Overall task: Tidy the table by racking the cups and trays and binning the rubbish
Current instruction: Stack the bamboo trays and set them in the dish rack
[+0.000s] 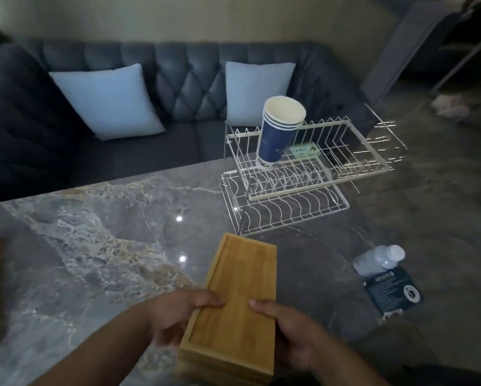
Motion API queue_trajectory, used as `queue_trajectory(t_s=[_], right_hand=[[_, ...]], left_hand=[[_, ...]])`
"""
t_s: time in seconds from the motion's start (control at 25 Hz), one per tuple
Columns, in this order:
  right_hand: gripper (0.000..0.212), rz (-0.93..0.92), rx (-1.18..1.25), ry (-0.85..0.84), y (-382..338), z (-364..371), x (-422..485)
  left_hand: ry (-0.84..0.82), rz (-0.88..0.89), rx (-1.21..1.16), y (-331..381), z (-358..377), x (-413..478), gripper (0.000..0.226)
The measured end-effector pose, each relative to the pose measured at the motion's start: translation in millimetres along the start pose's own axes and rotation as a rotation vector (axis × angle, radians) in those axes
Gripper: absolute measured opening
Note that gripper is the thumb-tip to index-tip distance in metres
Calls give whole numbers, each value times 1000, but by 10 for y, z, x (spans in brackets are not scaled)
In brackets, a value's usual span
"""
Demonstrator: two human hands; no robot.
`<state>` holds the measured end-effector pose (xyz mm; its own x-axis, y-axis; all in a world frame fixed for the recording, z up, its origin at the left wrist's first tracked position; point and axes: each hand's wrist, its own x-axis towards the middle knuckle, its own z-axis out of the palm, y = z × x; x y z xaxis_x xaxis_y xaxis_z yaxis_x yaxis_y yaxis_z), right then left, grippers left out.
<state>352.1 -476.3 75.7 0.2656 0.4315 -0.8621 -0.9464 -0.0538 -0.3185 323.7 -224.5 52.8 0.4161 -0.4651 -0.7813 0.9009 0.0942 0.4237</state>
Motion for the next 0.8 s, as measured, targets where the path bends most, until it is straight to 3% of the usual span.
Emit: queue_trajectory(t_s=[0.2, 0.4, 0.64, 0.8], right_hand=[[44, -75, -8, 69, -383, -596, -261], [51, -144, -82, 123, -694, -1060, -313], [58, -169, -82, -79, -878, -1461, -218], [57, -174, -155, -51, -1241, -1585, -42]], left_hand=[[3, 73, -39, 291, 601, 438, 80], [38, 194, -92, 546, 989, 788, 81], [166, 298, -81, 857, 1189, 1187, 81], [203, 305, -115, 996, 1179, 1409, 77]])
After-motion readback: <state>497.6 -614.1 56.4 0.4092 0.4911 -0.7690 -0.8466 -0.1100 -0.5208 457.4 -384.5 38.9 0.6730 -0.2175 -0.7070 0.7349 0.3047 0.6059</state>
